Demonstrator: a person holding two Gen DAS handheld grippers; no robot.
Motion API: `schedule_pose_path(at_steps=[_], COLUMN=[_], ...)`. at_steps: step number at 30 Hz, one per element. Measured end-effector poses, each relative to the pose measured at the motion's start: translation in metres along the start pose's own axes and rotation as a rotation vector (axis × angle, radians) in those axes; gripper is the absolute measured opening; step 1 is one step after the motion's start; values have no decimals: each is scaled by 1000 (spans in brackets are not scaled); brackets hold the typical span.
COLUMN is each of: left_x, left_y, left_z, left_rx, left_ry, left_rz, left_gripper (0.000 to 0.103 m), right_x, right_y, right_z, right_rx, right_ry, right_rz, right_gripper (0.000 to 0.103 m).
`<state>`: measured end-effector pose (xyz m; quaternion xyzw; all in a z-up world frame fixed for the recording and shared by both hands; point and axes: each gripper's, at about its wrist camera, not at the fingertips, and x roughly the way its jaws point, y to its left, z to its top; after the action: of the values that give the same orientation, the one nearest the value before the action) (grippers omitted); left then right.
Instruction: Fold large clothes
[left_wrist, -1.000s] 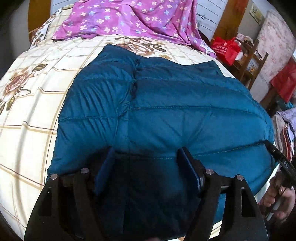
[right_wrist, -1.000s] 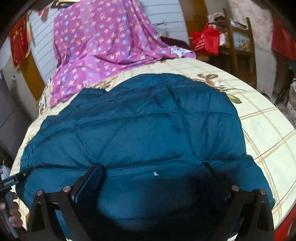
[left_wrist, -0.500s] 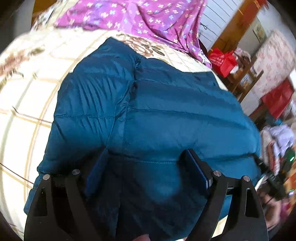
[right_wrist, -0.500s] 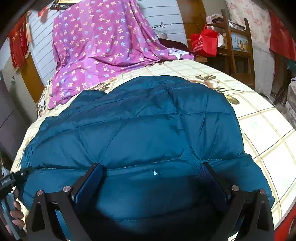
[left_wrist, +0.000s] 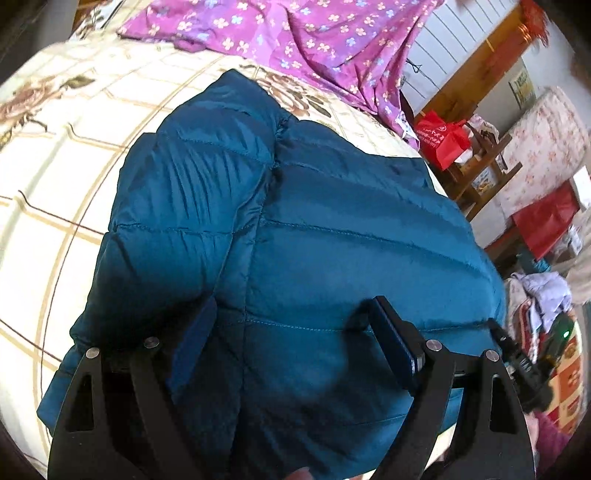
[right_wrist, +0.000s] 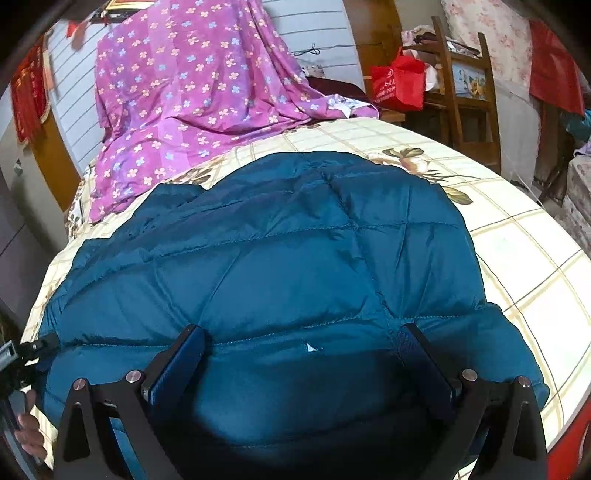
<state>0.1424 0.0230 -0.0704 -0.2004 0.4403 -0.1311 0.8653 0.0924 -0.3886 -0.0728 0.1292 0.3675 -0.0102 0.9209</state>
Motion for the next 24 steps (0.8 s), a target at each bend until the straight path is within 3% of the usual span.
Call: schedule_pose_path(at_steps=[3,6,9,13,16,19,24], left_x=[2,8,12,-5,-36,-69,-118], left_y=[-1,-8,-16,-26,-42,-60,-89], left_z=[-2,2,3,-2,-18,-38,-75], left_rx=[2,39,63,68,146,237,291], left_ry=[-5,44,82,74,41,2,-22], left_rz=[18,66,90,143,216,295,258], left_gripper=[85,86,94,94,94,94,94], right_x=[-1,-2,-3,-17,-61,-105,-183], right_y=[-2,-1,1,6,6,8,7], right_z=[1,-1,-2,2,1,-7,-35], right_rx=[-1,-35,-44,-71,-61,-76,-95], right_ry=[8,7,3,-8,-37,-1,34], right_rz=[10,13,8,-47,-2,14,56], right_gripper=[103,103,103,103,103,103,103])
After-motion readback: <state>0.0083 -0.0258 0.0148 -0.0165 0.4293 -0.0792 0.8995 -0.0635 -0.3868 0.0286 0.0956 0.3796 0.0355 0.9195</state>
